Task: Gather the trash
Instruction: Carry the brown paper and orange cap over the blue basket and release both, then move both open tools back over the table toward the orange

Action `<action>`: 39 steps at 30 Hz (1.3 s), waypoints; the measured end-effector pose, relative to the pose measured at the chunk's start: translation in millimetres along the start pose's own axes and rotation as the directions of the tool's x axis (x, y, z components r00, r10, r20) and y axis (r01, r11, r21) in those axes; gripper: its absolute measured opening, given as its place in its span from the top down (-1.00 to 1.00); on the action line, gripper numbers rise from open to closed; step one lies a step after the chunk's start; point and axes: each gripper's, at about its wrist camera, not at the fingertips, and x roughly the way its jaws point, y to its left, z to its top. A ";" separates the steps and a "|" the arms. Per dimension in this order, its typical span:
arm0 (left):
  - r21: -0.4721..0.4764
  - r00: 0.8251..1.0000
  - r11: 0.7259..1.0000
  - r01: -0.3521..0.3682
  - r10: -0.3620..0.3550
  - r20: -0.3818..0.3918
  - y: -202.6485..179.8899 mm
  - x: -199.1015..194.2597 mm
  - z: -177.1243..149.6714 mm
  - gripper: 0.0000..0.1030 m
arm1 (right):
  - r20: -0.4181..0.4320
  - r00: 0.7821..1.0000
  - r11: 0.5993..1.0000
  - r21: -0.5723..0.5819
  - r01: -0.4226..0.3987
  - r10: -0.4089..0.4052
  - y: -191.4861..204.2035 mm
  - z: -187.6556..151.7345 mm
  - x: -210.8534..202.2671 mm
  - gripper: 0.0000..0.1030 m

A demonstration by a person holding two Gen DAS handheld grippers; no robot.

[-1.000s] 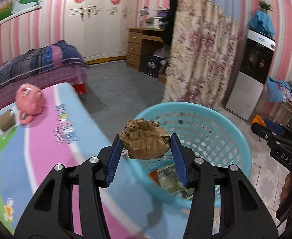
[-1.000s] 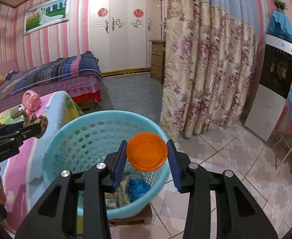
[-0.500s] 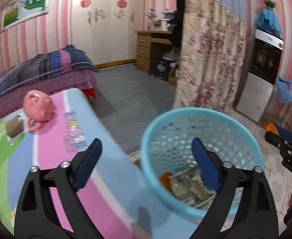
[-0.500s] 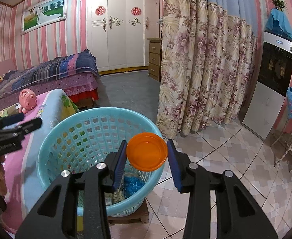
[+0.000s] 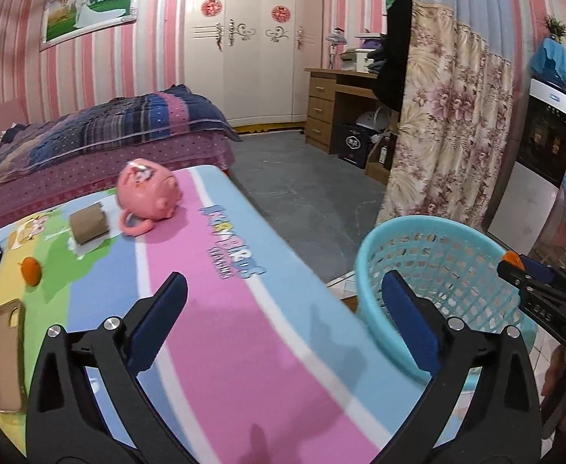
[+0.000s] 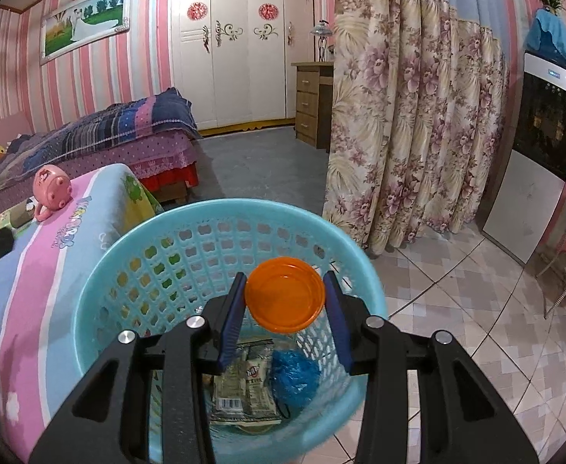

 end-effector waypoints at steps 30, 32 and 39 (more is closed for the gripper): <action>-0.091 0.982 0.980 -0.179 0.184 0.049 136.7 -93.4 2.8 -0.89 | 0.087 0.988 0.983 -0.143 -0.115 0.128 127.2 31.2 -46.0 -0.90; -0.102 0.980 0.977 -0.186 0.192 0.054 149.3 -100.0 4.0 -0.89 | 0.092 0.984 0.976 -0.171 -0.132 0.149 146.7 31.7 -49.9 -0.91; -0.125 0.969 0.964 -0.234 0.242 0.052 187.9 -111.7 2.9 -0.90 | 0.089 0.970 0.959 -0.194 -0.205 0.225 189.9 32.8 -55.4 -0.91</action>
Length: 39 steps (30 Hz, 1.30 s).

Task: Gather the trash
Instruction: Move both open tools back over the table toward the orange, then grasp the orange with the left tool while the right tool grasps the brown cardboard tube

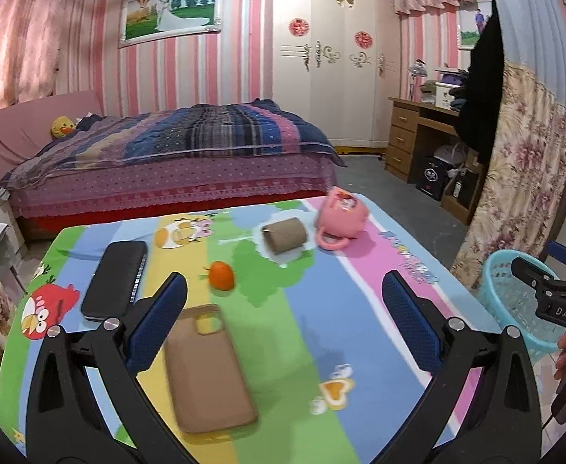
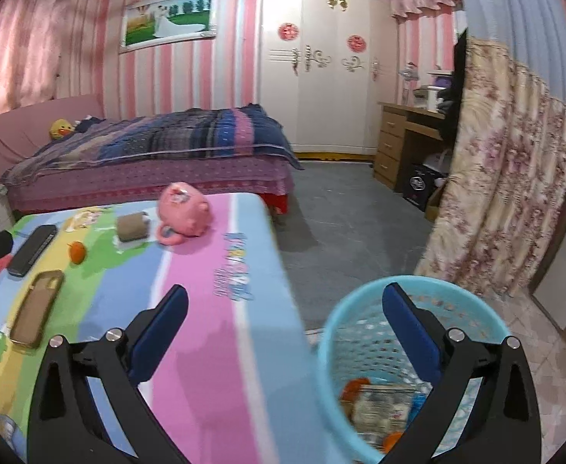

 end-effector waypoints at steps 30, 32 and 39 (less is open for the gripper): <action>-0.099 0.980 0.991 -0.095 0.076 -0.182 93.4 124.4 -14.5 -0.89 | -0.052 0.992 0.987 -0.108 -0.123 0.118 95.3 21.0 97.3 -0.91; -0.132 0.974 0.988 -0.080 0.049 -0.222 98.9 141.9 -15.8 -0.89 | -0.057 0.994 0.986 -0.132 -0.102 0.095 99.0 19.1 105.4 -0.91; -0.159 0.940 0.987 -0.026 -0.030 -0.339 97.0 184.4 -14.1 -0.48 | -0.137 0.984 0.987 -0.104 -0.125 0.110 98.4 21.2 139.5 -0.91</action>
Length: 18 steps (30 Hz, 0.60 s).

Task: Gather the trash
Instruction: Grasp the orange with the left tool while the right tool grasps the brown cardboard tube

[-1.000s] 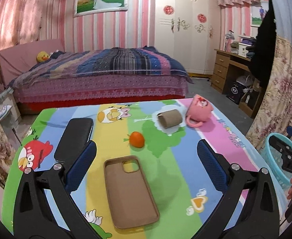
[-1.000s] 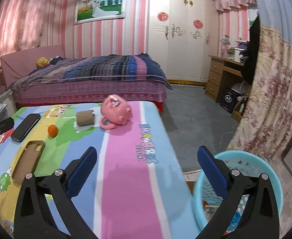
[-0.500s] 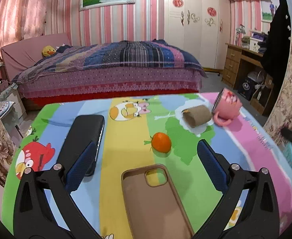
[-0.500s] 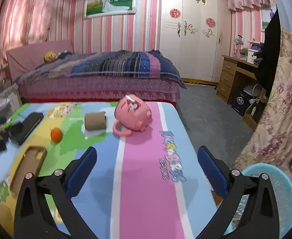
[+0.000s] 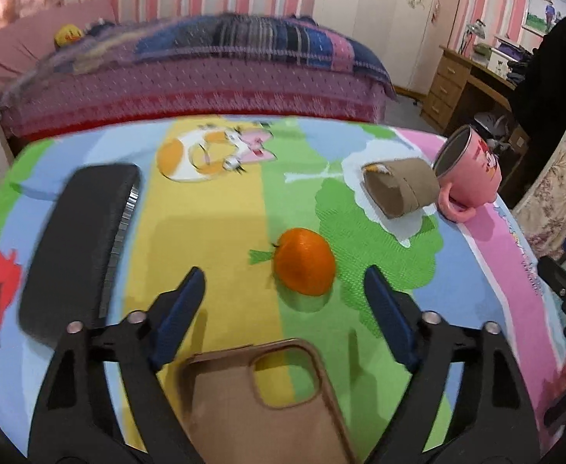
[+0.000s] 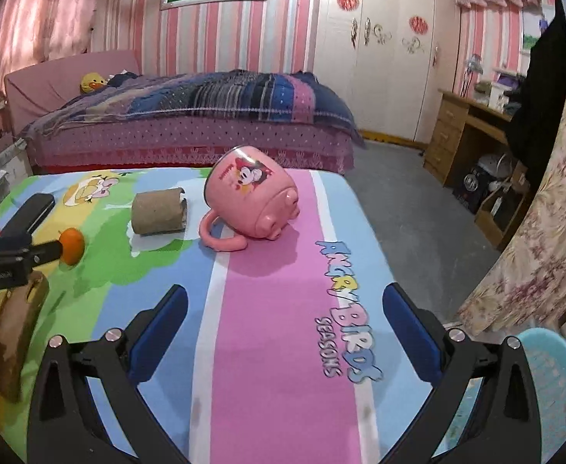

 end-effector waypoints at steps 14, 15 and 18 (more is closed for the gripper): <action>0.025 0.999 0.998 0.051 -0.050 -0.018 -1.7 7.3 7.6 0.46 | -0.035 0.995 0.994 -0.055 -0.098 0.096 48.8 17.2 35.0 -0.63; 0.036 0.999 0.999 0.031 -0.031 0.004 0.7 0.9 7.7 0.46 | -0.035 0.994 0.992 -0.066 -0.106 0.104 53.7 18.0 36.5 -0.62; 0.062 0.995 0.997 -0.047 0.041 0.092 13.6 -24.9 6.2 0.46 | -0.040 0.991 0.986 -0.095 -0.134 0.130 72.2 22.0 45.4 -0.62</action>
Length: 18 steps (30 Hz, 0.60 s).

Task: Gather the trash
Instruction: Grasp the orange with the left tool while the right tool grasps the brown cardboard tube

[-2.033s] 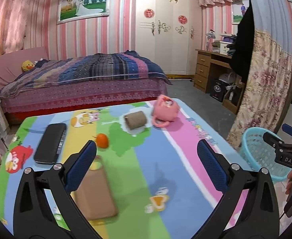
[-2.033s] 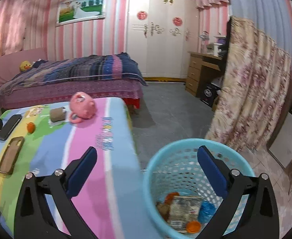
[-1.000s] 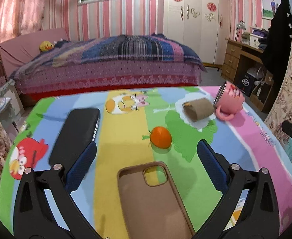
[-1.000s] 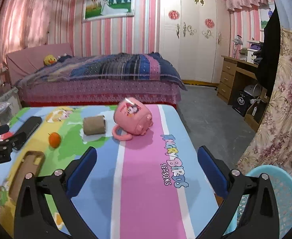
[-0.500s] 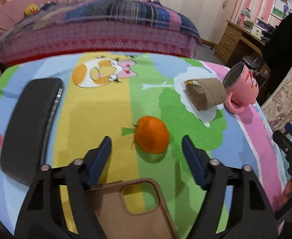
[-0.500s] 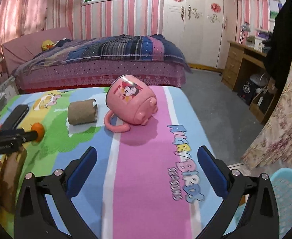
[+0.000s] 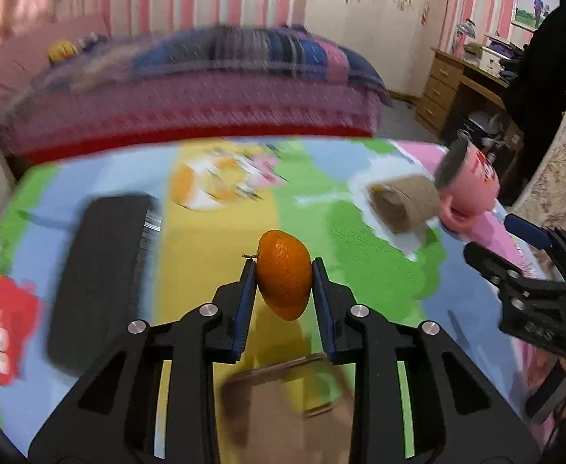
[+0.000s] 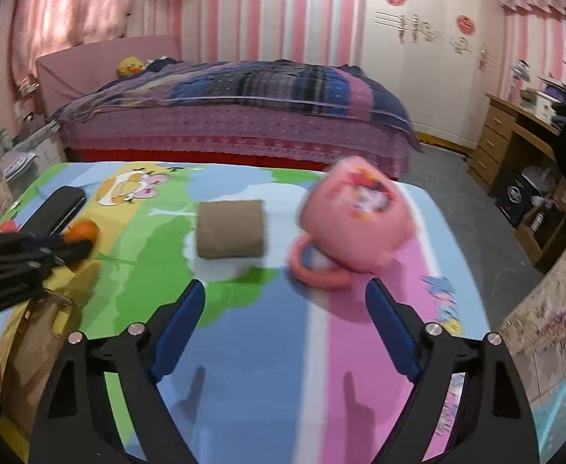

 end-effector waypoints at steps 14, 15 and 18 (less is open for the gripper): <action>-0.082 0.994 0.993 -0.089 0.093 0.047 64.3 -18.1 -3.7 0.46 | -0.083 0.997 0.999 -0.043 0.008 -0.012 47.8 28.9 53.2 -0.36; -0.088 0.995 0.992 -0.086 0.091 0.045 65.9 -16.9 -4.1 0.46 | -0.087 0.996 0.999 -0.044 0.011 -0.014 48.0 29.4 55.2 -0.26; -0.096 0.995 0.992 -0.085 0.089 0.045 69.0 -16.7 -5.8 0.46 | -0.098 0.995 0.999 -0.041 0.017 -0.021 46.5 32.9 60.9 -0.05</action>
